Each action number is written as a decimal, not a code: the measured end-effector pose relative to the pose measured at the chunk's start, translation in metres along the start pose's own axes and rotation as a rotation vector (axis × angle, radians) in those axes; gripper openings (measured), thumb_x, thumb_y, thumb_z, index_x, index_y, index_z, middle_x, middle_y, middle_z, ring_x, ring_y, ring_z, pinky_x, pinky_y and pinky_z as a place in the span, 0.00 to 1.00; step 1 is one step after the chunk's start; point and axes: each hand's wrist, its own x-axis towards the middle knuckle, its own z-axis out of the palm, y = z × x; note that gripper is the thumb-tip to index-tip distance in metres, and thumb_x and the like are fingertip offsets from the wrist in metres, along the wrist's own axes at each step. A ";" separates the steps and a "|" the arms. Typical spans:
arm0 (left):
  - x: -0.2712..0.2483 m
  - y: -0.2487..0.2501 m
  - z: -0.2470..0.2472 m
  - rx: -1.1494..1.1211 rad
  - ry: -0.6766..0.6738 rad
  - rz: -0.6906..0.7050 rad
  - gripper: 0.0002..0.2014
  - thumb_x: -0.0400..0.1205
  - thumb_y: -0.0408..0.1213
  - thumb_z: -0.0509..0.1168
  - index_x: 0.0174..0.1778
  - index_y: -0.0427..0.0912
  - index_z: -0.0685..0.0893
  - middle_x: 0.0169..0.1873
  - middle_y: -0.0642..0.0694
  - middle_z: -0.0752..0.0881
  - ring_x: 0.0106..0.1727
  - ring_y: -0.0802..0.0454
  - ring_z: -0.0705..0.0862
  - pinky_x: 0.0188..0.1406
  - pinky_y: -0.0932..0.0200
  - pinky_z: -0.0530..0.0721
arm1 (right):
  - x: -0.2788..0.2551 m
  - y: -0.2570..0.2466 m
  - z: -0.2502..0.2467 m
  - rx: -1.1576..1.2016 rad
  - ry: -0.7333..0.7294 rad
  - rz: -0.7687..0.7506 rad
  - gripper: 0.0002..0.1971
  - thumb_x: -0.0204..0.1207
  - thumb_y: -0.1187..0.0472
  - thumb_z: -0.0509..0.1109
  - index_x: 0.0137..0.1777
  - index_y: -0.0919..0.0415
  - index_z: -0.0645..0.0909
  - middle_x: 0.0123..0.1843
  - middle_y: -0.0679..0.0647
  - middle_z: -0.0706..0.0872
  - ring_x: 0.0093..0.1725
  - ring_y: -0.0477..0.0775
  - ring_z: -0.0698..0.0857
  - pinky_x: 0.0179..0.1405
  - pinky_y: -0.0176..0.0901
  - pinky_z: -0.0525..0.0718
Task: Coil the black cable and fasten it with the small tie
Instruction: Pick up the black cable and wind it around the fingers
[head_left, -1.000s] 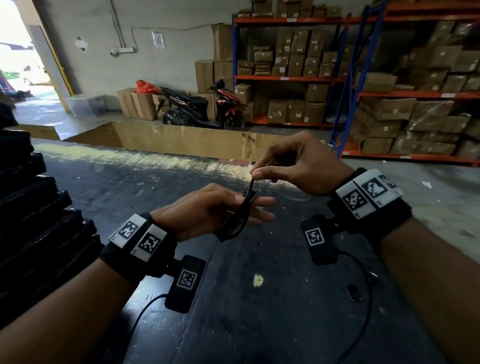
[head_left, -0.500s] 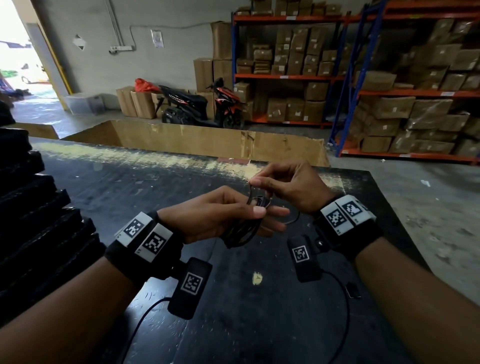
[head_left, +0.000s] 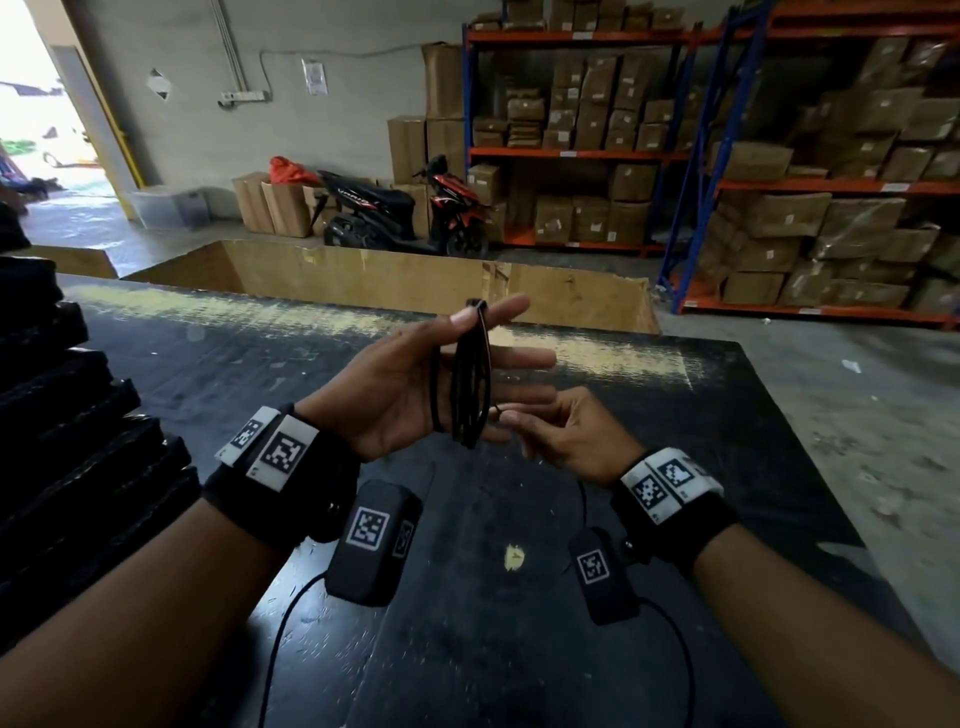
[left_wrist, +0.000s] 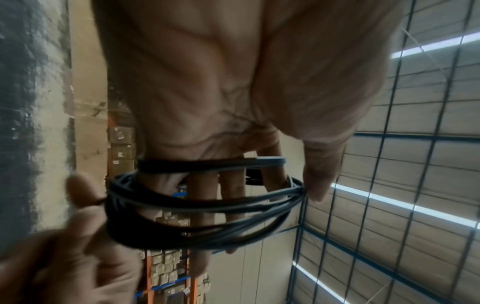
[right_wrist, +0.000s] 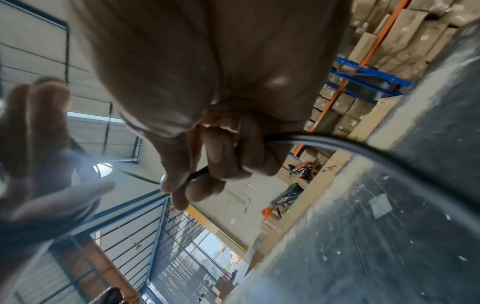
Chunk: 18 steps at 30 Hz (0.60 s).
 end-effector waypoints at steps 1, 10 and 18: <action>0.002 0.002 0.000 -0.010 0.002 0.012 0.25 0.86 0.49 0.59 0.81 0.52 0.77 0.75 0.32 0.83 0.76 0.25 0.80 0.74 0.12 0.64 | -0.002 0.002 0.003 -0.004 -0.010 0.010 0.10 0.84 0.64 0.69 0.57 0.64 0.92 0.27 0.61 0.82 0.18 0.40 0.70 0.21 0.29 0.69; 0.016 0.006 -0.003 0.208 0.261 0.136 0.18 0.89 0.44 0.59 0.74 0.52 0.83 0.73 0.39 0.86 0.72 0.41 0.87 0.54 0.50 0.86 | -0.017 -0.008 0.043 -0.283 -0.233 0.046 0.15 0.88 0.62 0.63 0.70 0.59 0.84 0.30 0.55 0.86 0.27 0.43 0.83 0.33 0.37 0.81; 0.016 -0.005 -0.024 0.361 0.296 0.061 0.23 0.83 0.42 0.65 0.67 0.27 0.84 0.76 0.46 0.84 0.72 0.43 0.87 0.65 0.49 0.87 | -0.017 -0.066 0.013 -0.706 -0.139 -0.082 0.08 0.85 0.58 0.68 0.52 0.56 0.90 0.30 0.40 0.82 0.26 0.35 0.80 0.28 0.27 0.71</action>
